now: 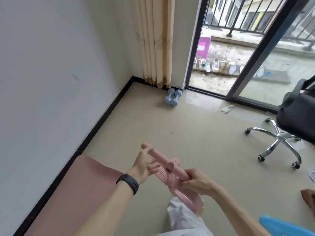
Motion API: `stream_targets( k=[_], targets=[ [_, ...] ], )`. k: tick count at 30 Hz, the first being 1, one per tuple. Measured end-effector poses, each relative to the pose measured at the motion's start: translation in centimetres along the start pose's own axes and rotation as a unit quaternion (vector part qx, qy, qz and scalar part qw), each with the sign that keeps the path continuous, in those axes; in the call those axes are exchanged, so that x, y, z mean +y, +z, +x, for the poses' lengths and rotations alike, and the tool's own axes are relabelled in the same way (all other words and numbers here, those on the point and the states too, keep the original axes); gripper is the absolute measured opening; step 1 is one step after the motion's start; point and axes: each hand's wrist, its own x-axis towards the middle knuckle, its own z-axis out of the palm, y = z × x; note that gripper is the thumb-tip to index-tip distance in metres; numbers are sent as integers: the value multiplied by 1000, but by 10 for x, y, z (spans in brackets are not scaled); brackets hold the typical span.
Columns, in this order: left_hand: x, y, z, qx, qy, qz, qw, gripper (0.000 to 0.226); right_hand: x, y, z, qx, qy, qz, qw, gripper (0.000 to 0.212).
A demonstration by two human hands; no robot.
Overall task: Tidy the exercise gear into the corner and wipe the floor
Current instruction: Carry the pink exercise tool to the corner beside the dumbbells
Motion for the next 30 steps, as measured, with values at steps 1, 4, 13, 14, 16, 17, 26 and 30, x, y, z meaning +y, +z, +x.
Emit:
stream_targets(
  k=[1,4,13,14,16,17,26,30],
  targets=[
    [14,12,18,9,-9,0,1000,26,1,-15,16,-9,4,6,1000,19],
    [57,48,58,86,-2,22,996,40,-8,-58,56,-35,-2,43,998,19],
    [176,94,161,42,37,-30,998,65,-68,-187,175,50,-17,190,980,26],
    [190,92,179,80,58,-28,995,51,-71,-201,195,93,-3,187,978,18],
    [220,82,213,125,83,-19,989,37,-81,-230,230,173,24,167,970,13],
    [239,76,227,124,90,-9,988,26,-88,-244,244,202,32,153,967,20],
    [433,18,334,138,124,82,979,12,-172,-330,378,219,55,151,962,25],
    [483,5,377,156,86,66,982,16,-189,-354,433,235,82,173,953,28]
  ],
)
